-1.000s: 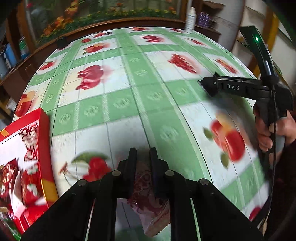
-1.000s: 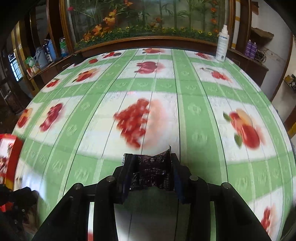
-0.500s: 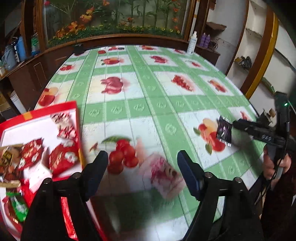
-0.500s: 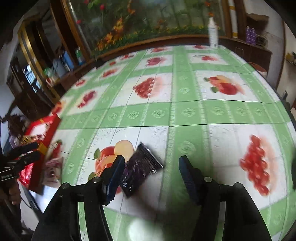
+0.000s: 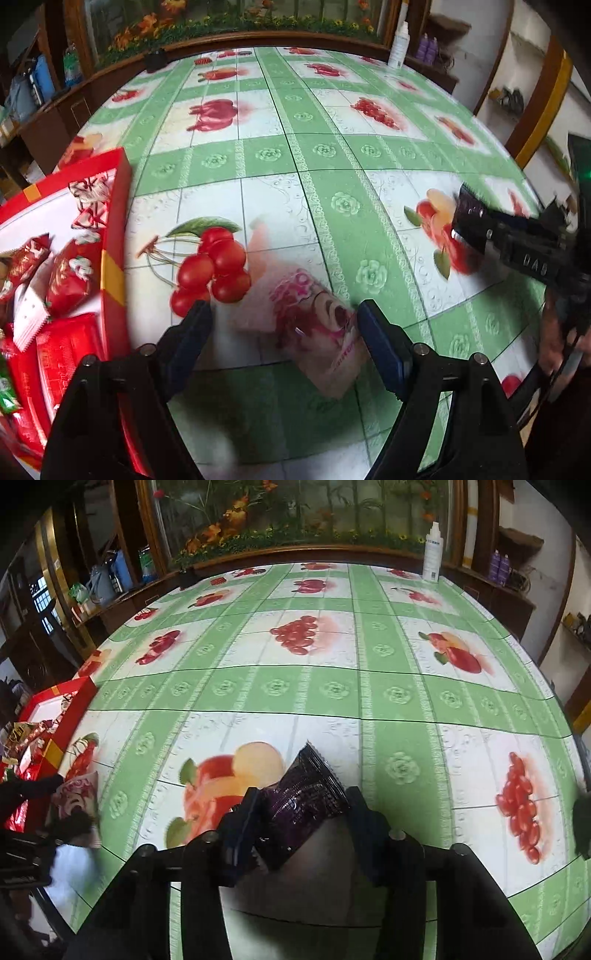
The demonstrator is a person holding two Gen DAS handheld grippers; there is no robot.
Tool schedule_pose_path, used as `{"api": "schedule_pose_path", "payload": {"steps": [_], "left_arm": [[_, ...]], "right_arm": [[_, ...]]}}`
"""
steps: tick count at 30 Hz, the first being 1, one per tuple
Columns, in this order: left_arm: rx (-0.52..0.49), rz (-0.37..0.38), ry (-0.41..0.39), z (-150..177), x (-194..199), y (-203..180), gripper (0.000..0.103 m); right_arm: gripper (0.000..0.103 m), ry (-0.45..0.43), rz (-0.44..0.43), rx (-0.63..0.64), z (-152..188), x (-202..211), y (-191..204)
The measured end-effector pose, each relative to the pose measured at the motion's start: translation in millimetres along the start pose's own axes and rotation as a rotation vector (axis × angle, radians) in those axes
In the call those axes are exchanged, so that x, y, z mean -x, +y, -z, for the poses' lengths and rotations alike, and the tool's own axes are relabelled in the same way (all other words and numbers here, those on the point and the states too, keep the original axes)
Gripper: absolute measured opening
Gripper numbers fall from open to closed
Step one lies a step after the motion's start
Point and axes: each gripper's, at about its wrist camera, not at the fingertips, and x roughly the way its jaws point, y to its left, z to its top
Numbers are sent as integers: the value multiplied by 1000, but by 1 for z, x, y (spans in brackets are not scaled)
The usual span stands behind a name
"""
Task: Organize snacks
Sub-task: 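Grasp the dark purple chocolate packet with right while left grasps the pink packet, then carry the pink packet over the tray with left while right carries the purple packet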
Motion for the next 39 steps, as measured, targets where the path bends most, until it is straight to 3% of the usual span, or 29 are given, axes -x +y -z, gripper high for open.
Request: {"api": "schedule_pose_path", "payload": {"steps": [2,4,6,9,16,19,28,34,39], "left_arm": [[-12,-8,-22,-1,-2,0,76],[-20,-16,-49,-2,-1,2,58],[-27,-10,-56,-1,0,4,48],[-42,0,-77,3,3,5,43],[-17,70,-59,10,12,11,41],[-1,88,-53,12,18,13,41],[-3,56,-157,14,63,26,42],[38,5,-209,17,82,55,42],[82,-99,-249,25,91,87,42]], "right_arm": [[40,-1,-6,7,0,1,3],[36,-4,-30,-1,1,2,2],[32,-7,-51,-18,2,2,1],[31,-9,-49,-21,2,-1,5],[29,-19,-89,-48,6,1,13],[29,-9,-161,-78,6,2,12],[28,3,-397,-175,3,7,21],[28,13,-526,-177,-3,8,53],[28,20,-602,-147,-10,8,91]]}}
